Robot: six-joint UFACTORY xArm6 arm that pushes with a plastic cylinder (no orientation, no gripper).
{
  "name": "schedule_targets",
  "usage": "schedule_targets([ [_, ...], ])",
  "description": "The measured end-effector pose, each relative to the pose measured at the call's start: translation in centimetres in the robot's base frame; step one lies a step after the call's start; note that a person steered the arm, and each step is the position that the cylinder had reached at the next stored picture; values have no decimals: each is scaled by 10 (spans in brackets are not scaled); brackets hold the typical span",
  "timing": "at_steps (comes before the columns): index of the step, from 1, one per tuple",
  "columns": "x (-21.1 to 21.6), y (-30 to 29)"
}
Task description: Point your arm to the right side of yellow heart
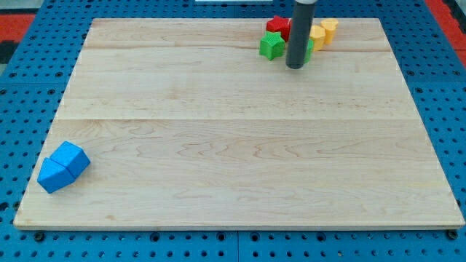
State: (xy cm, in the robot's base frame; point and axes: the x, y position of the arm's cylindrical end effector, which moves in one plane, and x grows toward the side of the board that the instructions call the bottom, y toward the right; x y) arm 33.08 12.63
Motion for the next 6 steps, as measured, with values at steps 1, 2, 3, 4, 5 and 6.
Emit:
schedule_targets([
  [1,-2,92],
  [2,-61,117],
  [3,-111,121],
  [4,-118,119],
  [5,-110,50],
  [6,-97,-2],
])
